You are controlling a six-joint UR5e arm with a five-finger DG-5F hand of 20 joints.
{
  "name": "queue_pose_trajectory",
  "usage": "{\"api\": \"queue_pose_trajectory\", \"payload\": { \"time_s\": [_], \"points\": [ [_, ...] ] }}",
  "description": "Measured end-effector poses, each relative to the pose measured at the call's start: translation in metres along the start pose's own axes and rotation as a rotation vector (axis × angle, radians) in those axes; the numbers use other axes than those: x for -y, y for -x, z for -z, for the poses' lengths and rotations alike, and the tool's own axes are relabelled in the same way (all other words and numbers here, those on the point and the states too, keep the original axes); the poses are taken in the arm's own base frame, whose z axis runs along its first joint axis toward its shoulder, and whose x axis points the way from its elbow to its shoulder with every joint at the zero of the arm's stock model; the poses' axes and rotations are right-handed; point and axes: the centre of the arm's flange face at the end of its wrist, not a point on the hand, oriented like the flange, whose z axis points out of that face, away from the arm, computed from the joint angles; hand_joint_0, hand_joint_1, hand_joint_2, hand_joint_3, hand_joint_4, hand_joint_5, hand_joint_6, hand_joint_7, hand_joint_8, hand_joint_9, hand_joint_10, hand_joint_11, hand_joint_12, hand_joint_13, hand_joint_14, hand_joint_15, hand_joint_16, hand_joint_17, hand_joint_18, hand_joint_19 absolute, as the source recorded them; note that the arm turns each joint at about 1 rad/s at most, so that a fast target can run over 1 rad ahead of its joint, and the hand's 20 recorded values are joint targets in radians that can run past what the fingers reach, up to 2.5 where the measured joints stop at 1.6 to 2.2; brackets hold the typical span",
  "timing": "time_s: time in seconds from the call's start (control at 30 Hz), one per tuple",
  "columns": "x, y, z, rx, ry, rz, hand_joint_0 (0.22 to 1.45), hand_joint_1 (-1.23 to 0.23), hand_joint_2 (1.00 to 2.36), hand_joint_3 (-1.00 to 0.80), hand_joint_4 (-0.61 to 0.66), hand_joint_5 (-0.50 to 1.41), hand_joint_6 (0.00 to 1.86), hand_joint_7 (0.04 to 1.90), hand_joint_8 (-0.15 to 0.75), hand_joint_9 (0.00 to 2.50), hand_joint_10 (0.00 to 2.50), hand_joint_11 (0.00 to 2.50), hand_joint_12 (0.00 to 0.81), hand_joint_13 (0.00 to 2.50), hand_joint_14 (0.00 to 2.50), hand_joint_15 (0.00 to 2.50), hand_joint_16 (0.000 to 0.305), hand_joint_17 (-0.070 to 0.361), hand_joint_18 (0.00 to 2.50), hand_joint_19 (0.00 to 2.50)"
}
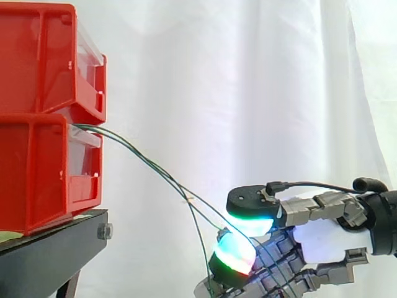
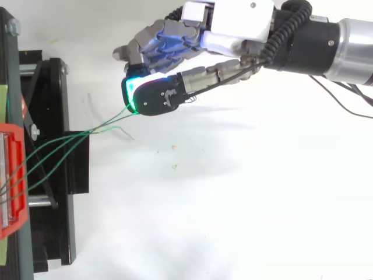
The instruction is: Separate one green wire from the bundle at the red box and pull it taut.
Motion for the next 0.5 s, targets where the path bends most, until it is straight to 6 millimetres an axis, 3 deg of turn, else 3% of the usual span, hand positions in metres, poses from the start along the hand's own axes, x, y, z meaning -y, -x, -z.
{"api": "queue_pose_trajectory", "payload": {
  "time_s": [0.5],
  "points": [
    [-0.0019,-0.0083,-0.0003,0.012,0.001,0.004,0.61,-0.75,1.01,0.00,0.00,-0.14,0.89,1.19,0.289,0.38,0.00,0.00,0.365,0.52,0.00,0.12,0.059,0.132,0.60,0.19]
  ]
}}
